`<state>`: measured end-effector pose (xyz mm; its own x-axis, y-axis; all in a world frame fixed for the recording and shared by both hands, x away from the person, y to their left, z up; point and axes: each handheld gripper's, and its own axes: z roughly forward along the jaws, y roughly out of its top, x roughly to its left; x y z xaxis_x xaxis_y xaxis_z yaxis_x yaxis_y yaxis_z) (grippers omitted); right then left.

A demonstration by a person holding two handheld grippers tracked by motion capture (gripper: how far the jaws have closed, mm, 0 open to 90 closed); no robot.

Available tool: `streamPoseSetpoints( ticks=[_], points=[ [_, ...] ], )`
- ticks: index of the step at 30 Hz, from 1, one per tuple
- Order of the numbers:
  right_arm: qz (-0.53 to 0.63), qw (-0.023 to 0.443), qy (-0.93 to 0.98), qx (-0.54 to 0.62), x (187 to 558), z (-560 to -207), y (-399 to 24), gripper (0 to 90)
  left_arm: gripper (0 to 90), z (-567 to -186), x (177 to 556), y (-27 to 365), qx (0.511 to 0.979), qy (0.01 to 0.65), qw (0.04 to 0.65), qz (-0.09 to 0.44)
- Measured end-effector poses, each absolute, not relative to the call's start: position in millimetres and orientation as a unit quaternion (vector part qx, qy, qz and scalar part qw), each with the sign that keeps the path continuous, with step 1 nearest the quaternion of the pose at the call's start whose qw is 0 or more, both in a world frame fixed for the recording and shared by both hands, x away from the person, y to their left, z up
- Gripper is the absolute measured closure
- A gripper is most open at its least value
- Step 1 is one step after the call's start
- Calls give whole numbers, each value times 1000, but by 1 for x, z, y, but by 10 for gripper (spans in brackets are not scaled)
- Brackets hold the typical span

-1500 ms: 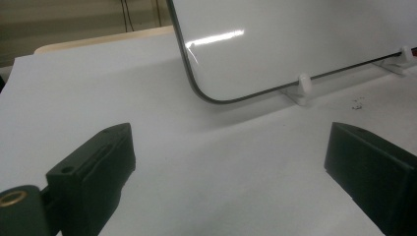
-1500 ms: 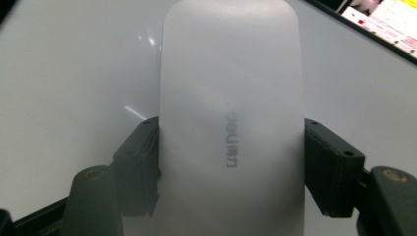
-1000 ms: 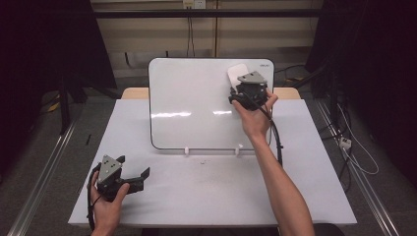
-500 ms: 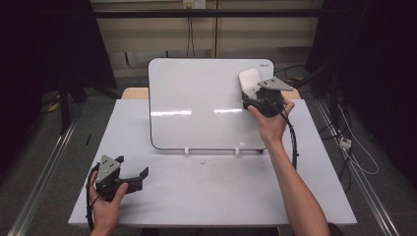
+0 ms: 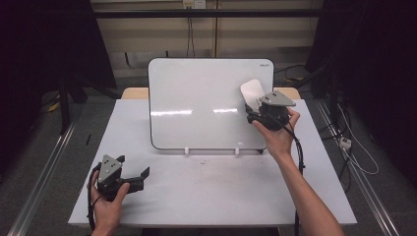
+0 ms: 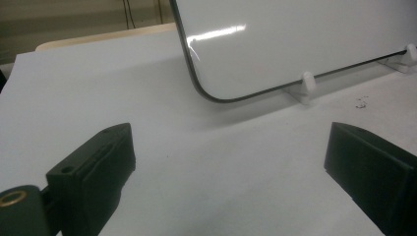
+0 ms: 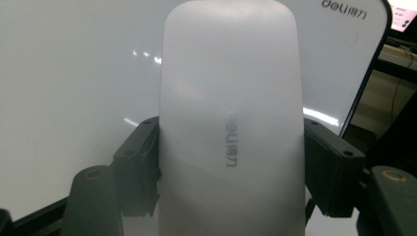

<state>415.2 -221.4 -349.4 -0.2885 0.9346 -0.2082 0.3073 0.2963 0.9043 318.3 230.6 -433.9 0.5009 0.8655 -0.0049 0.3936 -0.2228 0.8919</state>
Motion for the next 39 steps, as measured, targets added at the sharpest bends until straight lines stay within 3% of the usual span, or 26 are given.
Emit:
streamPoseSetpoints(
  ticks=[19, 39],
  points=[
    [363, 390, 731, 426, 376, -389, -228, 316, 50, -436, 321, 229, 739, 430, 452, 255],
    [314, 407, 754, 408, 383, -422, -216, 315, 50, -436, 324, 222, 743, 428, 449, 253]
  ],
)
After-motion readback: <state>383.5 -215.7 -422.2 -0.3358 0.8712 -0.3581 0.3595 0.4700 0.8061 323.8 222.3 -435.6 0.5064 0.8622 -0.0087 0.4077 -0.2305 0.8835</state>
